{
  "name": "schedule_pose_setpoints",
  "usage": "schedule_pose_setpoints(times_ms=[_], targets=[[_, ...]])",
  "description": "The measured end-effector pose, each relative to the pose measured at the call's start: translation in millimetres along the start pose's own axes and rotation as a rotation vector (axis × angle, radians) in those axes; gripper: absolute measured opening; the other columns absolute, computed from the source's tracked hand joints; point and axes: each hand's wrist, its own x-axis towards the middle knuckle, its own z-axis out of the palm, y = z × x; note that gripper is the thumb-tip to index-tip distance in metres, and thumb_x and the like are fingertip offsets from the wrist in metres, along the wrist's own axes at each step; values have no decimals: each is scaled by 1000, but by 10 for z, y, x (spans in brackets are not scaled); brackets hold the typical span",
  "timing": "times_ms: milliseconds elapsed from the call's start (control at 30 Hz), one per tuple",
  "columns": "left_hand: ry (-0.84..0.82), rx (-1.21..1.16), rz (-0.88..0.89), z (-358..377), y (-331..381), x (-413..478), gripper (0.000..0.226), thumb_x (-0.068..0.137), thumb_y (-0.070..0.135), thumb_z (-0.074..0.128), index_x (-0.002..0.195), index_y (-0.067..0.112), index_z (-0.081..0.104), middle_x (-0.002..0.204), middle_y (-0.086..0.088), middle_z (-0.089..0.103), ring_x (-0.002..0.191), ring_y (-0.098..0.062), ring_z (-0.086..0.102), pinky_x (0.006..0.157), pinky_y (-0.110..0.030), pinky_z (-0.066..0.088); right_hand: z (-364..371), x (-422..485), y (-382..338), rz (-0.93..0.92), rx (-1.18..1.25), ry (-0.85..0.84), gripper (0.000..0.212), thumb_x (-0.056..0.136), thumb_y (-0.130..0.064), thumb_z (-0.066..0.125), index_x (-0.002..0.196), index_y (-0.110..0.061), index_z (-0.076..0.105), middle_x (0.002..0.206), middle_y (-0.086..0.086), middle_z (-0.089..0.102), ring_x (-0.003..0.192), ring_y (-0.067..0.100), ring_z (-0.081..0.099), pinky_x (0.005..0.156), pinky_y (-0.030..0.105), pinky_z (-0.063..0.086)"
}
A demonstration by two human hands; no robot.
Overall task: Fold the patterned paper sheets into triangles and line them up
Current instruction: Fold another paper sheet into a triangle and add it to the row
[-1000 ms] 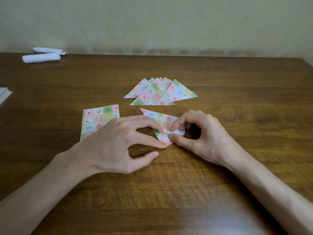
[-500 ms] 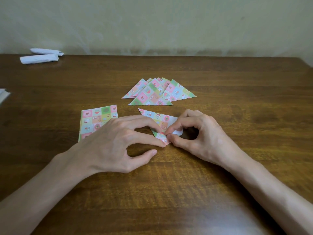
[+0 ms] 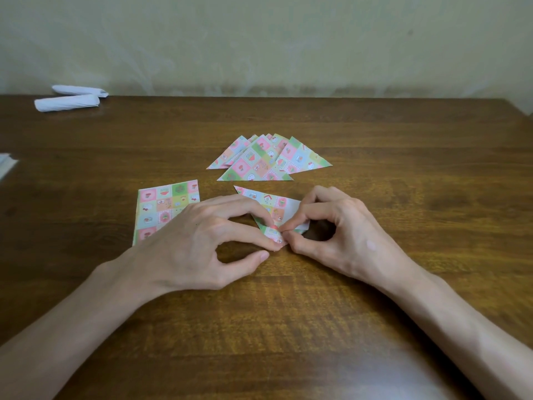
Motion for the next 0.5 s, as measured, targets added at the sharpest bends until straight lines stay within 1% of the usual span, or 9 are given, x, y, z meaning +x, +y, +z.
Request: schedule_pose_setpoints(times_ms=[100, 167, 300, 367, 433, 500], targets=[[20, -11, -19, 17, 1, 0, 19, 94, 37, 71, 112, 37, 79, 124, 16, 64, 117, -7, 61, 97, -35, 51, 11, 1, -8, 3, 0, 0, 11, 82, -50, 74, 88, -40, 77, 91, -14, 60, 92, 9, 57, 84, 37, 48], [66, -47, -58, 59, 11, 15, 16, 93, 38, 71, 106, 35, 81, 119, 17, 66, 114, -9, 63, 95, -35, 51, 16, 5, -9, 2, -5, -1, 11, 82, -50, 74, 88, -40, 77, 90, -14, 59, 91, 9, 56, 84, 36, 47], [186, -188, -205, 125, 58, 103, 6, 88, 36, 78, 91, 31, 80, 100, 18, 71, 103, -10, 67, 89, -35, 53, 18, 9, -1, 6, -5, -10, 10, 82, -50, 76, 87, -40, 76, 88, -15, 57, 90, 8, 55, 83, 33, 45], [193, -209, -265, 127, 66, 144, 8, 83, 37, 82, 88, 34, 77, 97, 19, 71, 102, -8, 67, 88, -36, 53, 19, 13, 12, 11, 0, -12, 13, 81, -53, 74, 86, -41, 76, 89, -15, 57, 90, 8, 55, 82, 34, 45], [164, -197, -300, 126, 68, 164, 15, 78, 46, 84, 87, 37, 76, 98, 20, 70, 106, -7, 65, 91, -36, 51, 20, 17, 22, 16, 8, -19, 15, 81, -54, 72, 87, -41, 76, 89, -15, 58, 89, 8, 55, 82, 35, 46], [136, -197, -351, 116, 71, 181, 22, 72, 59, 81, 84, 41, 75, 100, 22, 68, 112, -4, 59, 98, -36, 46, 15, 17, 28, 19, 19, -23, 15, 81, -54, 71, 88, -41, 76, 90, -15, 59, 89, 8, 55, 82, 35, 46]])
